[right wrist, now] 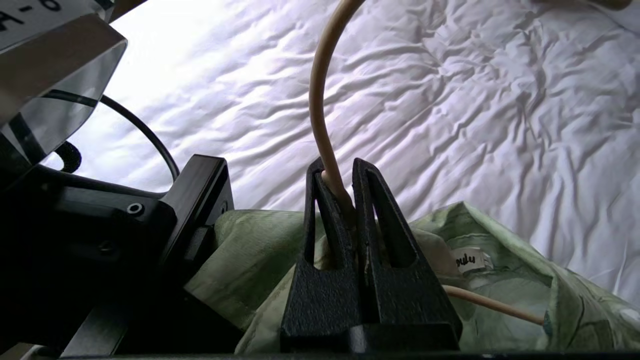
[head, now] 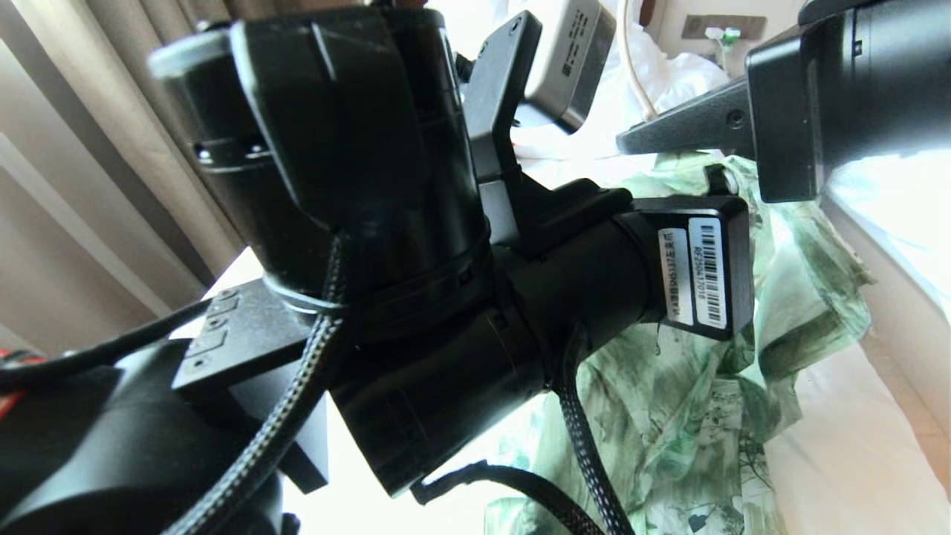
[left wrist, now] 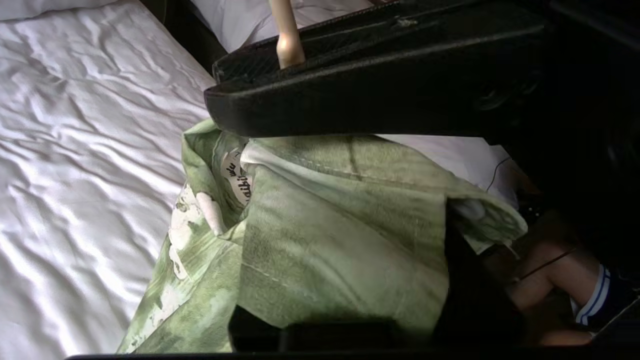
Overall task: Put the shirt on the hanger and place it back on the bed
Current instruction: Take the clothes hanger out of the clothes
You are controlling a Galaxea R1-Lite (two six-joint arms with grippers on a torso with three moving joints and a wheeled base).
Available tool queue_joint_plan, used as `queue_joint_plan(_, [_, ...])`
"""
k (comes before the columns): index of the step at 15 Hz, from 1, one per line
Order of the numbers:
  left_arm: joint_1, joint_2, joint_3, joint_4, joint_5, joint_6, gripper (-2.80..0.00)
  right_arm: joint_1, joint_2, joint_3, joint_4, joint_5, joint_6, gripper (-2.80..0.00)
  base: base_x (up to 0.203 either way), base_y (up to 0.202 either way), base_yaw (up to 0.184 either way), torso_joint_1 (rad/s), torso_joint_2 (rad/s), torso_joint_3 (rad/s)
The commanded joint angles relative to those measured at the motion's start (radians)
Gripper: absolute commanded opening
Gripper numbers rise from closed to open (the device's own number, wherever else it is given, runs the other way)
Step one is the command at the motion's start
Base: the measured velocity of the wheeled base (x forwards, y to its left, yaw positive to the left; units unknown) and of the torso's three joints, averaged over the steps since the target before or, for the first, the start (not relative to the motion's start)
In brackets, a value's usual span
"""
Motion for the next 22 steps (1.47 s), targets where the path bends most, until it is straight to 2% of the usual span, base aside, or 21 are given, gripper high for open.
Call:
queue_joint_plan(1, [0.001,-0.011,0.014,-0.001,-0.015,-0.001,0.0,0.005,0.002,0.005,-0.002,-0.006,-0.001,-2.8,0.0,0.0,0.0,0.0,0.0,0.0])
queue_joint_plan(3, [0.001,-0.037,0.052,-0.002,-0.047,-0.002,0.0,0.006,0.0,0.005,-0.002,-0.007,-0.004,-2.8,0.0,0.0,0.0,0.0,0.0,0.0])
queue_joint_plan(11, [0.001,-0.336,0.319,0.006,-0.071,0.005,0.0,0.003,0.003,0.005,-0.034,-0.099,-0.025,-2.8,0.0,0.0,0.0,0.0,0.0,0.0])
queue_joint_plan(14, [0.021,-0.434,0.344,0.015,-0.067,0.008,0.0,-0.006,0.004,0.005,-0.055,-0.105,-0.049,-2.8,0.0,0.0,0.0,0.0,0.0,0.0])
queue_joint_plan(16, [0.059,-0.513,0.345,0.067,-0.065,0.007,0.0,-0.015,0.008,0.004,-0.055,-0.105,-0.052,-2.8,0.0,0.0,0.0,0.0,0.0,0.0])
queue_joint_plan(17, [0.094,-0.547,0.344,0.09,-0.065,0.007,-2.8,-0.02,0.009,0.003,-0.057,-0.105,-0.056,-2.8,0.0,0.0,0.0,0.0,0.0,0.0])
queue_joint_plan(20, [0.235,-0.626,0.349,0.182,-0.077,0.0,-2.8,-0.033,0.009,0.003,-0.055,-0.105,-0.075,-2.8,0.0,0.0,0.0,0.0,0.0,0.0])
queue_joint_plan(22, [0.316,-0.689,0.359,0.248,-0.093,-0.046,-2.8,-0.046,0.015,0.005,-0.053,-0.103,-0.072,-2.8,0.0,0.0,0.0,0.0,0.0,0.0])
